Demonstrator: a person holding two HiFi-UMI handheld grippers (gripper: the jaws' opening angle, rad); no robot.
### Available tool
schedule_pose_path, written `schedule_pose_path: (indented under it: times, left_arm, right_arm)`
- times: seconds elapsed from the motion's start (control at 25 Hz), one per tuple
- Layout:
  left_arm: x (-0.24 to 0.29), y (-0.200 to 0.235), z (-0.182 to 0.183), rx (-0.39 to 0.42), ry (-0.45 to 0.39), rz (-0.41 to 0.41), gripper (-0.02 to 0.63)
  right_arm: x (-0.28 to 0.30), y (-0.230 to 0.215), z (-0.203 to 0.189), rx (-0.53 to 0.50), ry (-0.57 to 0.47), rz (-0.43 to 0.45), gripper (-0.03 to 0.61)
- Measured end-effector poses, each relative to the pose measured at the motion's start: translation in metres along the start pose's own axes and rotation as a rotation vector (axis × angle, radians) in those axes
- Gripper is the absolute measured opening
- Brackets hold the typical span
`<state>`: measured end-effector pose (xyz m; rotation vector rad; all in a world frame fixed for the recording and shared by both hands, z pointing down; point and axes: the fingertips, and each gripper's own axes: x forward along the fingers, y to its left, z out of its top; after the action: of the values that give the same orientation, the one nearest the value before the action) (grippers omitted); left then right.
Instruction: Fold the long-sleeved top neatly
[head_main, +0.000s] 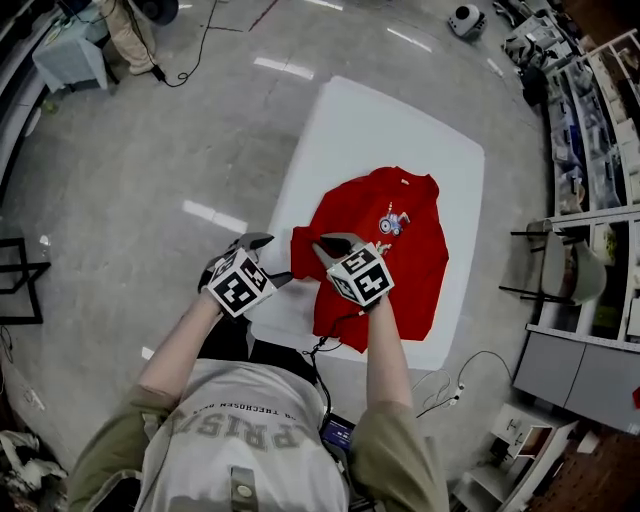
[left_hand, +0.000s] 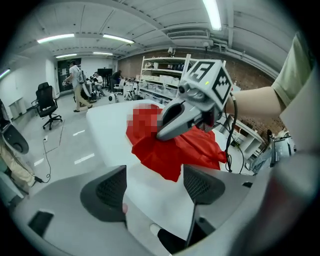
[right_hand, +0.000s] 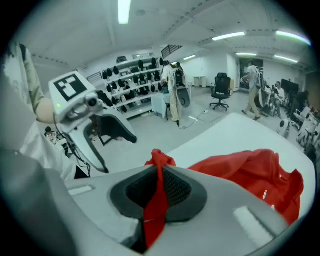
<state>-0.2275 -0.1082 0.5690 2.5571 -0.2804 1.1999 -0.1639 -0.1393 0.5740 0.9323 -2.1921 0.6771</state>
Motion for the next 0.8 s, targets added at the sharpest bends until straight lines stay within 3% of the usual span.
schedule_pose_path:
  times: [0.2,0.44,0.52,0.72,0.8]
  left_arm:
    - [0.002,-0.014,0.004,0.074,-0.014,-0.031,0.357]
    - [-0.014,-0.043,0.012,0.255,-0.081,-0.075,0.352]
    - [-0.021,-0.047,0.018,0.295,-0.106,-0.083,0.279]
    - [-0.029,-0.044,0.017,0.331,-0.076,-0.12,0.345]
    - [-0.03,-0.043,0.018,0.354,-0.074,-0.121,0.347]
  right_arm:
    - [-0.054,0.069,0.038,-0.142,-0.2,0.129,0.029]
    - [-0.099,0.129,0.054,-0.14,-0.312,0.179,0.029]
    - [-0.104,0.128,0.05,-0.093,-0.335,0.136,0.029]
    - [-0.148,0.093,0.063,0.129,-0.554,-0.121,0.029]
    - [-0.172,0.093,0.063,0.118,-0.624,-0.186,0.029]
